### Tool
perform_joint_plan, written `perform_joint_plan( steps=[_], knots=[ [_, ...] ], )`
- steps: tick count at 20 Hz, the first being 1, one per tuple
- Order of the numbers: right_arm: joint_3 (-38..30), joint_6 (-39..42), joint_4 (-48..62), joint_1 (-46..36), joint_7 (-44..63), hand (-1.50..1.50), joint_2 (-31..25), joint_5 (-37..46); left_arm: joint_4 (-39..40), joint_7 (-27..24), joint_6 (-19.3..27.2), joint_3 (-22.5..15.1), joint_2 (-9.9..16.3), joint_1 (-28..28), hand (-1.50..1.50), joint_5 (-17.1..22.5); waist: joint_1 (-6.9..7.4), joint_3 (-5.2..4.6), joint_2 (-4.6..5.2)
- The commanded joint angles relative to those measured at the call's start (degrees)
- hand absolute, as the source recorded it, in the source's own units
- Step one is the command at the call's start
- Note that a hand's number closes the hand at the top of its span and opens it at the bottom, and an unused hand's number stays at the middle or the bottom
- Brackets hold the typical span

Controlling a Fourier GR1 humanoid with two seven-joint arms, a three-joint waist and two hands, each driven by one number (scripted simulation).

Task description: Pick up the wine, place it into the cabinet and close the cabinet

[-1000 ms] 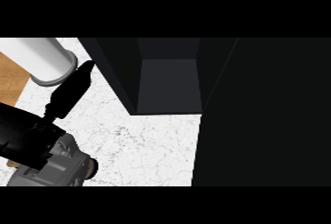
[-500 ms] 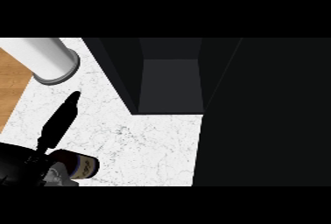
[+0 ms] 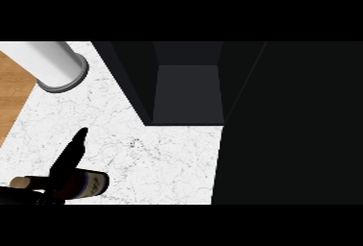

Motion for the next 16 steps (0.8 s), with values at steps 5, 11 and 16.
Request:
perform_joint_plan(
  steps=[5, 11, 16],
  knots=[
    [0.0, 3.0, -3.2, 5.4, -1.9, -1.50, 1.3, -4.2, 3.0, 7.5, 14.8, -1.2, 0.0, 7.7, -1.50, 1.9, -0.07, 0.04, 0.02],
    [-2.3, 0.9, -7.7, 2.0, 4.7, -1.50, 0.4, -8.9, 2.5, 3.6, 20.9, -4.1, 0.0, 15.6, -1.50, 6.5, 0.20, 0.01, -0.07],
    [1.2, 1.0, -6.3, 3.6, 2.6, -1.50, 3.0, -4.1, 5.6, 2.1, 27.2, -5.9, 0.0, 20.1, -1.50, 6.8, 0.45, -0.01, -0.06]
  ],
)
